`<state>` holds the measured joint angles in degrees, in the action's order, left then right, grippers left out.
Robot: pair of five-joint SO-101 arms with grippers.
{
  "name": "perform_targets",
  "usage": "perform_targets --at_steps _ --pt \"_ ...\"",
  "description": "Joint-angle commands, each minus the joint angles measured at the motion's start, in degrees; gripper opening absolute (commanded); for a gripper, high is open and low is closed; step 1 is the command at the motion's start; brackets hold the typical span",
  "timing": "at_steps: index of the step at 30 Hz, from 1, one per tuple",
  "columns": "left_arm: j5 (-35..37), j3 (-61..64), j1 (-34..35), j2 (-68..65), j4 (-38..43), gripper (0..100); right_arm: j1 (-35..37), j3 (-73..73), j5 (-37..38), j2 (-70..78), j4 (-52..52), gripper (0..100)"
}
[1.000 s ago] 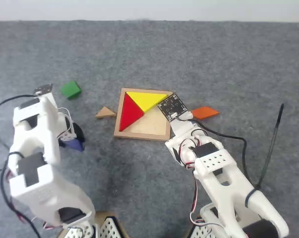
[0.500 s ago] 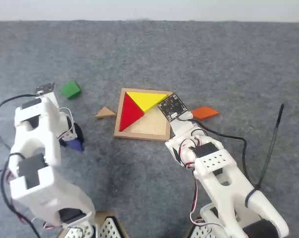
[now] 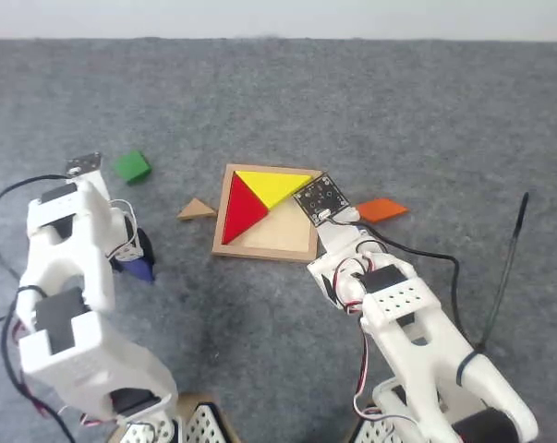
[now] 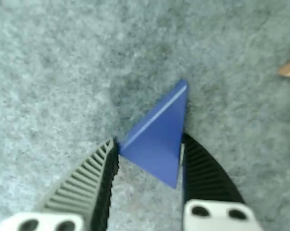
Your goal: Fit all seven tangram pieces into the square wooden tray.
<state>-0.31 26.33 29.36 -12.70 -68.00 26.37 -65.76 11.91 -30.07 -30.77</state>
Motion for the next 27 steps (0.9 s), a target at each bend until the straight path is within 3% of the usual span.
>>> perform_targets --at_steps 1,27 --pt "0.5 0.4 0.0 0.6 1.2 13 0.3 0.4 0.7 -0.7 0.7 0.9" --pt "0.9 0.5 -10.4 0.7 1.2 9 0.3 0.4 0.8 -0.7 0.7 0.9"
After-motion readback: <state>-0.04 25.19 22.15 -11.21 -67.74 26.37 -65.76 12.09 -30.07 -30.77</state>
